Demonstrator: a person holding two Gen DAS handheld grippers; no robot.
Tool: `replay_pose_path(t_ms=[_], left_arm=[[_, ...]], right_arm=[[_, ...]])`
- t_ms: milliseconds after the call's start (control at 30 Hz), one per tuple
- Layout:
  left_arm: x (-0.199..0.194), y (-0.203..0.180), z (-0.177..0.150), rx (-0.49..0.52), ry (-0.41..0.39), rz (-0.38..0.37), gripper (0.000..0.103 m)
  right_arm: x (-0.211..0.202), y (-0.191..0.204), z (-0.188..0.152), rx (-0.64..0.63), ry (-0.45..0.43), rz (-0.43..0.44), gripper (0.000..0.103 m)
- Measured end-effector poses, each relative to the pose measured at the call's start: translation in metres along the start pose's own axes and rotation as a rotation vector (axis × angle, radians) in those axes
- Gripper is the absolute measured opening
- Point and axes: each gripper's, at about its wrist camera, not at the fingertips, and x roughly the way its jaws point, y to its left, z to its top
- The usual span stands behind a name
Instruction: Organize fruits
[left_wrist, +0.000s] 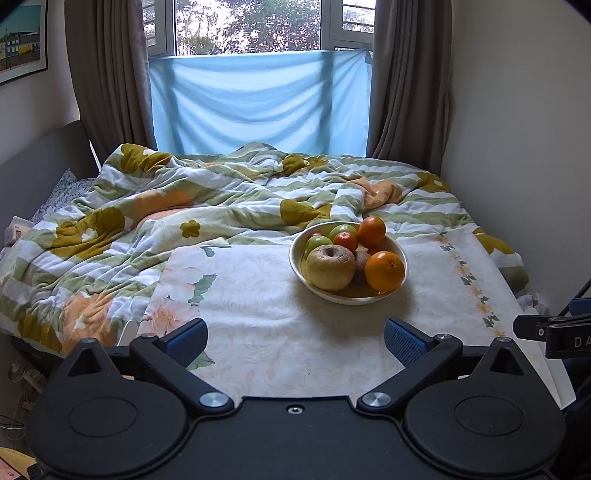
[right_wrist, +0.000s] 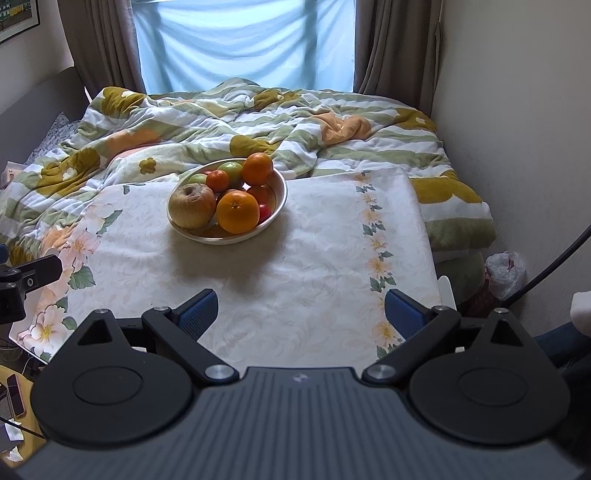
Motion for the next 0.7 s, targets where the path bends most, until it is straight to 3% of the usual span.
replay_pose_path(t_ms=[700], left_arm=[[0.008, 0.0039, -0.0004, -0.014, 0.015, 0.001, 0.103]], right_arm=[[0.007, -0.0045, -0.0007, 0.013, 0.003, -0.003, 0.103]])
